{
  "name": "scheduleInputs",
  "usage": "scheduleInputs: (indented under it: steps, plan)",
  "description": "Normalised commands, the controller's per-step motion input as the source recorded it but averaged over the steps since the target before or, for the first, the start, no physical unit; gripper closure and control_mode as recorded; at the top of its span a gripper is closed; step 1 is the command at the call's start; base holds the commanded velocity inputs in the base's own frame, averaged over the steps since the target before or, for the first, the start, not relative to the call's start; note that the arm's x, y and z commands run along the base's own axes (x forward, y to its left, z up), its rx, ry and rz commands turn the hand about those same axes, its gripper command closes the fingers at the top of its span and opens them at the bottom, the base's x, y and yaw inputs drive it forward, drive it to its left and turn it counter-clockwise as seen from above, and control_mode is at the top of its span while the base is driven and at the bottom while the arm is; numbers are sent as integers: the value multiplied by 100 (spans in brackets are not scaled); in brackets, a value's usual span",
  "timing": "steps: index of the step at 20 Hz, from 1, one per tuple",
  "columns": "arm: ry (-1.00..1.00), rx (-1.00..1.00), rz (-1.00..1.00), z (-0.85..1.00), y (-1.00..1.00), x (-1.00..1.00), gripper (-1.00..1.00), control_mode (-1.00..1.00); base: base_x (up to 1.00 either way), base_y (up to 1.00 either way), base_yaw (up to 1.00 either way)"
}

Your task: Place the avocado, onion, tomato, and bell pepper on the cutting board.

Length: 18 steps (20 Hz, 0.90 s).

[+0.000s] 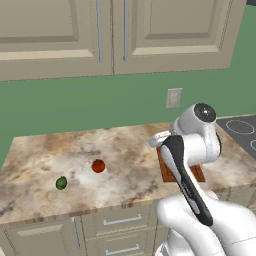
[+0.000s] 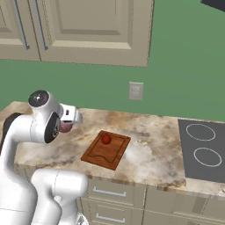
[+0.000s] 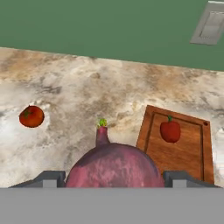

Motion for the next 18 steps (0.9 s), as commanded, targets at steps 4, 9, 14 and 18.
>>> scheduleInputs:
  steps: [4,9,14,18]
  plan:
    - [0,0,0,67,-50,-68,100,-100,0,0,0]
    - [2,0,-3,25,-54,-14,100,-100,0,0,0]
    - [14,0,-9,14,-58,0,100,-100,0,0,0]
    - [18,0,-10,3,-47,2,100,-100,0,0,0]
